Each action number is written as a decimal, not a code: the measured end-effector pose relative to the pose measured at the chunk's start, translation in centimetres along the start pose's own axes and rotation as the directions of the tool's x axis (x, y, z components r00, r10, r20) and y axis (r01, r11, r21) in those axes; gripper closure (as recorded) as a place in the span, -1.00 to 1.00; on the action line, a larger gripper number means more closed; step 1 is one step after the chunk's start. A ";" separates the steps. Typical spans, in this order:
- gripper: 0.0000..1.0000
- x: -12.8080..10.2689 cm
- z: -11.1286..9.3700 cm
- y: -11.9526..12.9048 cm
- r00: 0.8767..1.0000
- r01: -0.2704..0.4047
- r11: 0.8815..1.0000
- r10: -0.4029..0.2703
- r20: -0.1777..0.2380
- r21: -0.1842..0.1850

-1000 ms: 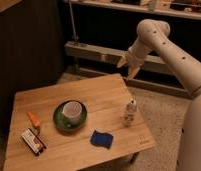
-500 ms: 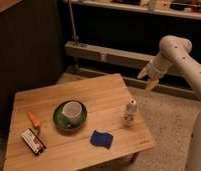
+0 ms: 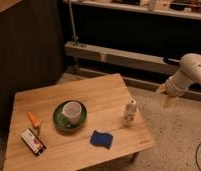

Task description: Move the arm in a circular motion

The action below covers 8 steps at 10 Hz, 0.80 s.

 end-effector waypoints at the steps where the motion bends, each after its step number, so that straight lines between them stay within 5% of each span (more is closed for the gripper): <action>1: -0.20 -1.0 -0.9 1.4 1.000 0.008 1.000 -0.008 -0.009 -0.002; 5: -0.20 -11.6 -4.4 5.8 0.992 0.123 0.992 -0.124 -0.014 -0.023; 8: -0.20 -22.9 -6.6 6.6 0.954 0.300 0.954 -0.300 0.008 -0.024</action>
